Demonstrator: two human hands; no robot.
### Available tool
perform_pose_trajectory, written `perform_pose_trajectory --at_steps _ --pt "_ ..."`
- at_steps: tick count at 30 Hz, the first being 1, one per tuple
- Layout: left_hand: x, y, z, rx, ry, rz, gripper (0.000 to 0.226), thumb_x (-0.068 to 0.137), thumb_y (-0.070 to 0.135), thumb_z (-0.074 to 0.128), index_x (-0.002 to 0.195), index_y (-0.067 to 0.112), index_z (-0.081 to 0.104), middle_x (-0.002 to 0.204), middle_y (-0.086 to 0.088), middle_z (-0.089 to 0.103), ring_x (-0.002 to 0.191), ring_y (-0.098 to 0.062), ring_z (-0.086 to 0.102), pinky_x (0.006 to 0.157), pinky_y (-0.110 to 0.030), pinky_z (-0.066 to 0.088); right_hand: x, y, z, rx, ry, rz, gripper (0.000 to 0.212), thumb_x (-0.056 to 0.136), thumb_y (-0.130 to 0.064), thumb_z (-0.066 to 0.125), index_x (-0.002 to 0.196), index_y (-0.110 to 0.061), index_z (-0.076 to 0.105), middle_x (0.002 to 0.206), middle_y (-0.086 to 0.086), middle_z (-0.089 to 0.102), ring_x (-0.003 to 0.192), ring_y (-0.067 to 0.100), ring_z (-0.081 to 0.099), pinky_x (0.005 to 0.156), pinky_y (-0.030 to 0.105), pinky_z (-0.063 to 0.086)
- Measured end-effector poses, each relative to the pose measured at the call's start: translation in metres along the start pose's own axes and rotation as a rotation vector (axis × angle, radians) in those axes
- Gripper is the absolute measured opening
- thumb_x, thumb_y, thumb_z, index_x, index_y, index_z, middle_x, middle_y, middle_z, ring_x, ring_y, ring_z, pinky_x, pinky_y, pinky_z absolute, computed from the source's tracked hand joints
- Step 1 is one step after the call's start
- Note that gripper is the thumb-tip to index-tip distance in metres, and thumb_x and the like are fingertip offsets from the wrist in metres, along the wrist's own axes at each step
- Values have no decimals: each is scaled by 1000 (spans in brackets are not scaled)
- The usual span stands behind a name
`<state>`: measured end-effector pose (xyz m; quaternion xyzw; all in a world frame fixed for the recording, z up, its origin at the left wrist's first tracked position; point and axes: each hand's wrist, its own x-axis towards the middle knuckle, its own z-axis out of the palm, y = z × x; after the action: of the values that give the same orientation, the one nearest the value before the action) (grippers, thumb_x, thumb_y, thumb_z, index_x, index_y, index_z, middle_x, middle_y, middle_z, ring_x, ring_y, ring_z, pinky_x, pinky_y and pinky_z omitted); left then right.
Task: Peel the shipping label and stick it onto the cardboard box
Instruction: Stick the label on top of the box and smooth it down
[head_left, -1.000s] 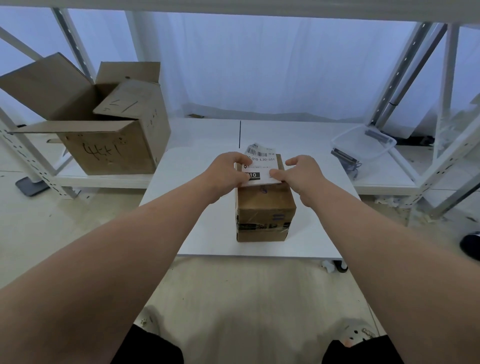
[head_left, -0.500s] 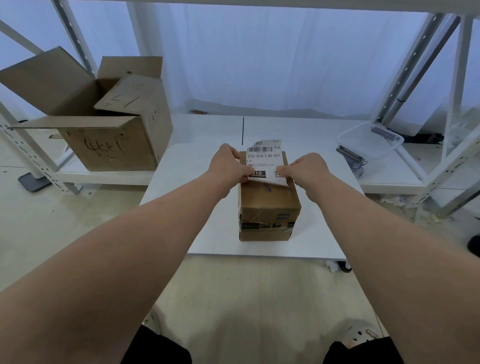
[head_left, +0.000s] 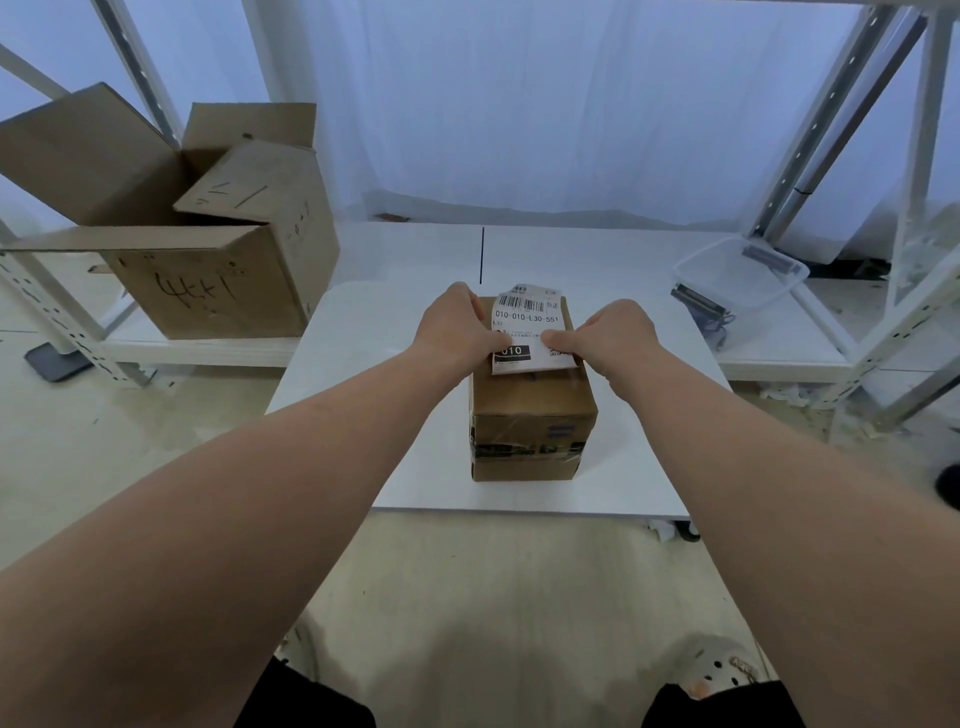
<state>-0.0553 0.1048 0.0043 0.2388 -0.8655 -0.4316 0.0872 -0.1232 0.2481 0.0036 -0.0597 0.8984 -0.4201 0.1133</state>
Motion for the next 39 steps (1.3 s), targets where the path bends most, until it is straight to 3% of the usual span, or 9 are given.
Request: perform_pose_trajectory --at_steps 6,12,18,24,30,35,39 --pt "1 3 -1 -6 -23 -62 38 76 18 76 74 19 39 101 -8 60 95 -24 60 78 -36 49 1 2 -1 -3 -22 6 45 74 -31 79 102 0 63 93 9 67 71 17 58 67 30 50" --pt "0 5 -2 48 -25 -34 33 78 21 74 88 13 44 103 -7 62 92 -22 58 84 -37 52 3 4 1 -11 -29 15 43 73 -31 80 99 -1 64 88 7 65 69 16 58 58 26 47" --pt "-3 3 0 149 -7 40 33 81 25 71 92 12 43 107 -7 62 89 -19 54 62 -26 43 7 5 5 -48 -27 20 42 73 -34 79 96 -4 62 93 9 69 81 24 65 56 29 45" --pt "-2 4 1 186 -2 47 35 82 24 71 103 8 49 111 -9 62 90 -20 55 67 -28 43 10 6 8 -81 -31 12 41 73 -37 79 95 -6 62 94 8 69 82 24 66 63 31 53" --pt "-2 2 3 225 -4 79 32 82 24 69 98 11 45 113 -8 63 97 -22 59 77 -33 53 11 8 8 -136 -33 0 45 74 -42 77 97 -7 63 92 8 68 80 23 64 53 27 42" --pt "-4 2 3 256 -33 112 50 78 38 73 106 10 42 107 -5 59 97 -22 59 70 -31 52 7 5 11 -319 -31 -58 53 70 -60 70 85 -12 55 72 0 53 77 23 57 56 28 39" --pt "-2 -3 1 236 -53 137 42 80 31 73 96 13 39 99 -6 61 93 -24 60 68 -32 47 8 9 9 -283 -56 -39 52 72 -58 70 90 -10 59 72 0 55 72 20 56 56 28 39"
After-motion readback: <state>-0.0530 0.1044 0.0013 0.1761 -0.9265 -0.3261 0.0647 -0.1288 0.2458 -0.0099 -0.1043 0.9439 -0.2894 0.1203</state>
